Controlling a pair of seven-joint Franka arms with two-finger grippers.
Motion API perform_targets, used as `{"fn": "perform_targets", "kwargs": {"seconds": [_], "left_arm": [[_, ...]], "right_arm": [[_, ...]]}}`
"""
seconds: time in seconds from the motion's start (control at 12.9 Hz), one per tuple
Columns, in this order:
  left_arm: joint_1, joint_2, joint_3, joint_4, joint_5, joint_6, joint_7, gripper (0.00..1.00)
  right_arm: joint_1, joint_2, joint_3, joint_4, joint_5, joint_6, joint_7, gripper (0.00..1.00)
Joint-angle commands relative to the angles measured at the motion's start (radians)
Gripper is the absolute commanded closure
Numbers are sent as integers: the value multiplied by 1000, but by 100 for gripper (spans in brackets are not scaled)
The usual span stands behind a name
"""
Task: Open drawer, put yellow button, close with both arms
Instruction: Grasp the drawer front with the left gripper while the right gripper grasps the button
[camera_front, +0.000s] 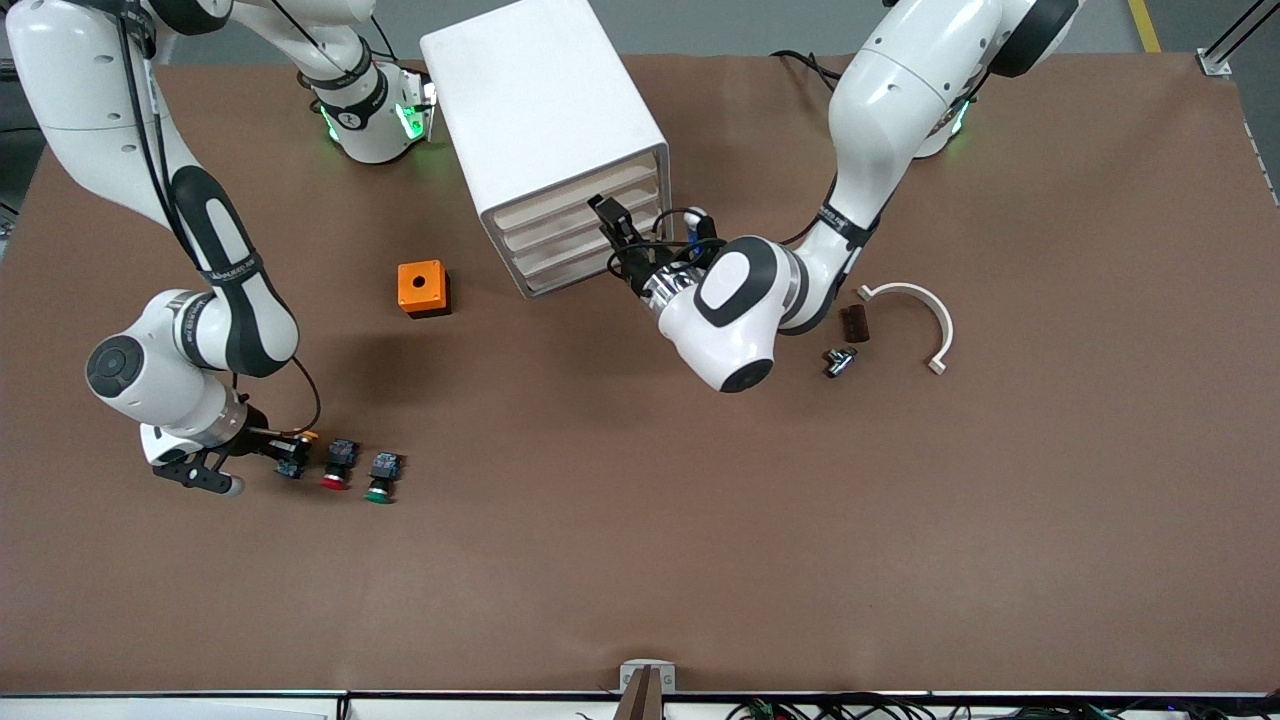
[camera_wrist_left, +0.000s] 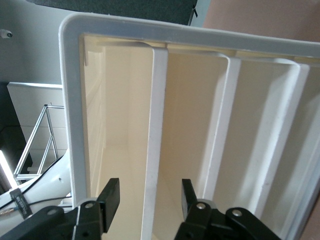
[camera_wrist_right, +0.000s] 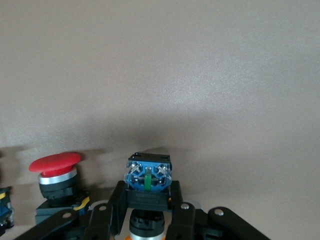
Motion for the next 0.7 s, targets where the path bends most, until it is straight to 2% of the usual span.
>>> {"fn": "perform_targets", "kwargs": {"seconds": [0.0,0.08,0.16,0.39,0.62], "left_arm": [[-14,24,1,11,-30,-14,-19,47],[-16,41,1,11,-51,-16,-41,48],[-31,52,1,12,-54,-20,-52,53],[-58,51,4,14,-42,-20,-59,70],[-42,43,12,20,-25,-22,-59,99]], "right_arm": [[5,5,-1,13,25,-7,-20,88],[4,0,-1,14,25,-14,-19,92],[4,-11,-1,26,25,-77,-17,94],[4,-49,-2,111,17,-285,-8,97],[7,-124,-5,161,13,-431,18,99]]}}
